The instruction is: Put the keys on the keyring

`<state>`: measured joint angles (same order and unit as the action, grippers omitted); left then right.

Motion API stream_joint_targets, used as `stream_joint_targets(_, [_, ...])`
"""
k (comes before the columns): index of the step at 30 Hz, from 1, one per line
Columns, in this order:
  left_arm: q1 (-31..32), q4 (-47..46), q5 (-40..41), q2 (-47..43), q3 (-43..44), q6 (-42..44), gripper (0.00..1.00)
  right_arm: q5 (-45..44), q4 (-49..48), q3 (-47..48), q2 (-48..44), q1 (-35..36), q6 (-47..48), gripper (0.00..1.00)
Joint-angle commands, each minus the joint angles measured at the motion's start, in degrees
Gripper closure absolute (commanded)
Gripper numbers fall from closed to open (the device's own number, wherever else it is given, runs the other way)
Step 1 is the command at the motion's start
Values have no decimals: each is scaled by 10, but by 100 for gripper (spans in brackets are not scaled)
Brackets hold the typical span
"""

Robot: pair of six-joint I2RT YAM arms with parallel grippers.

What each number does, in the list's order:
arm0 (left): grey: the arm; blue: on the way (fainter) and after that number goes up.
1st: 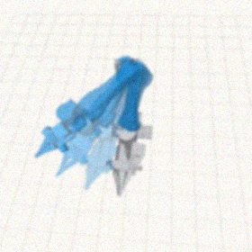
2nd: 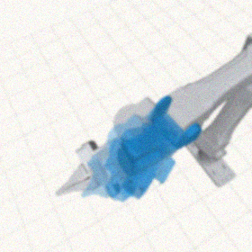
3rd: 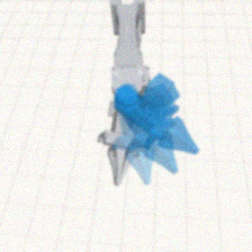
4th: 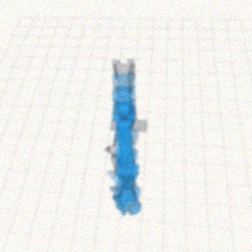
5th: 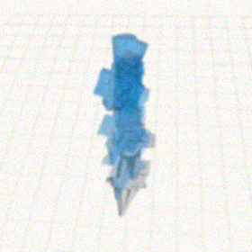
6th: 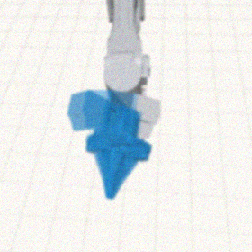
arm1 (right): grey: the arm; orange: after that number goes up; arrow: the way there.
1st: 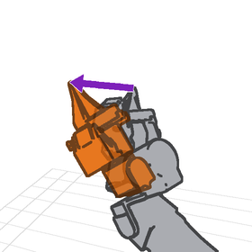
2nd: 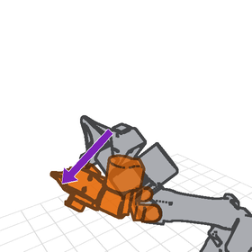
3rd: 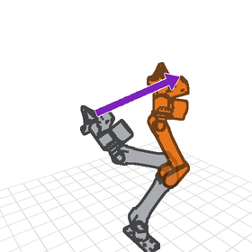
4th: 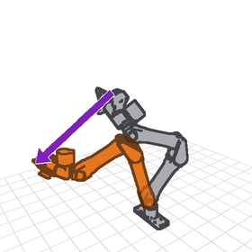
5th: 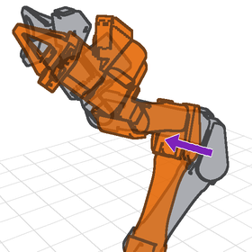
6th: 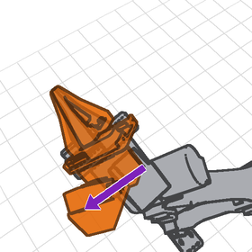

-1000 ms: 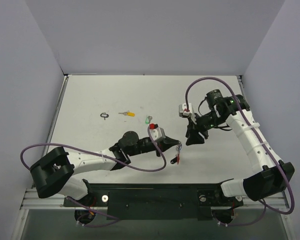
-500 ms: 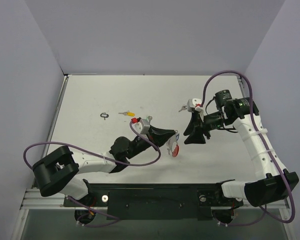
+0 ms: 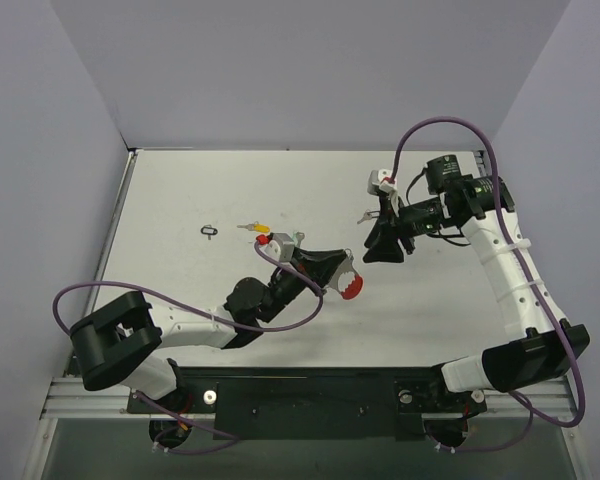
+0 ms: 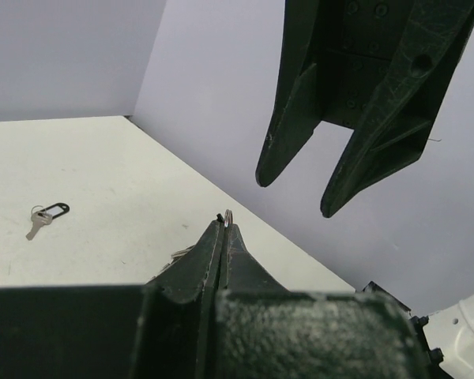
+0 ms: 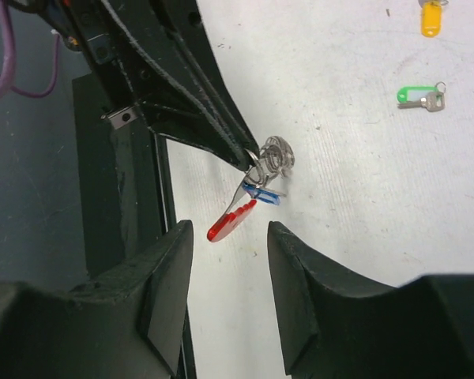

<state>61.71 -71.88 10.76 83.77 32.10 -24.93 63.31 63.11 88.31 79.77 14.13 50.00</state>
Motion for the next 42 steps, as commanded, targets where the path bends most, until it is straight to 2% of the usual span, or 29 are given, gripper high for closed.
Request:
stream_joint_targets(1, [2, -224, 22, 1, 33, -6, 100, -42, -67, -2, -4, 12, -104, 62])
stream_joint_targets(6, [3, -224, 26, -1, 34, -6, 100, -89, -132, -63, -31, 48, -133, 64])
stream_joint_targets(14, [2, -223, 28, -1, 36, -6, 100, -107, -140, -64, -26, 72, -133, 69])
stream_joint_targets(24, [2, -219, 29, 3, 36, -12, 100, -83, -139, -60, -31, 73, -123, 67])
stream_joint_targets(37, [6, -217, 47, 10, 46, -11, 100, -88, -137, -94, -45, 138, -85, 65])
stream_joint_targets(42, [7, -217, 49, 4, 39, -7, 100, -93, -136, -81, -51, 109, -106, 64])
